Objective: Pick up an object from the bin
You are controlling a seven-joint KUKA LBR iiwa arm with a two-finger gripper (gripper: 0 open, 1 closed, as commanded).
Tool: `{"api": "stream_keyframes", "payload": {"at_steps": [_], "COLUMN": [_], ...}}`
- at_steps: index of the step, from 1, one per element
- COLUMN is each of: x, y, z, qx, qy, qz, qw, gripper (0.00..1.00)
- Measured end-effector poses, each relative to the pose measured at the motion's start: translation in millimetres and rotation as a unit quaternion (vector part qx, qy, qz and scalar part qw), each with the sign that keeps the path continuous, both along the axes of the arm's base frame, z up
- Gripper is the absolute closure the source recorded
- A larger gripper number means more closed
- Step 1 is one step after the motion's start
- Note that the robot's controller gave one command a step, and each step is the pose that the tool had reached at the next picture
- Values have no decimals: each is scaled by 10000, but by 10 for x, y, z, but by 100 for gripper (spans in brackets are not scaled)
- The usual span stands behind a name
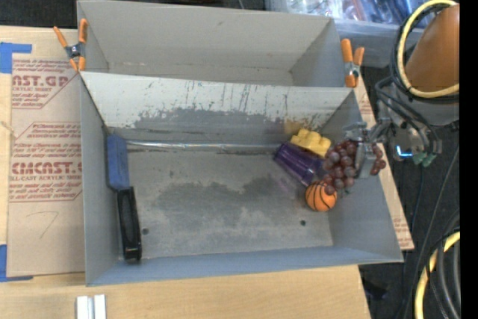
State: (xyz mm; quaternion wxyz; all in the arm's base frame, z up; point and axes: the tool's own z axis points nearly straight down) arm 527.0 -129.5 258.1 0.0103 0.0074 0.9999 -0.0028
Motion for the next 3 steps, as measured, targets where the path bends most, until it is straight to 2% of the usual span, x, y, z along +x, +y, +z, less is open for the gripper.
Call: {"api": "stream_keyframes", "payload": {"at_steps": [1, 2, 3], "x": [-229, -229, -367], "y": [180, 180, 462], "z": [541, 542, 95], "qx": [40, 41, 44], "qy": [118, 118, 140], "qz": [-830, -831, -715], "qw": [9965, 9965, 9973], "gripper": [100, 100, 100]}}
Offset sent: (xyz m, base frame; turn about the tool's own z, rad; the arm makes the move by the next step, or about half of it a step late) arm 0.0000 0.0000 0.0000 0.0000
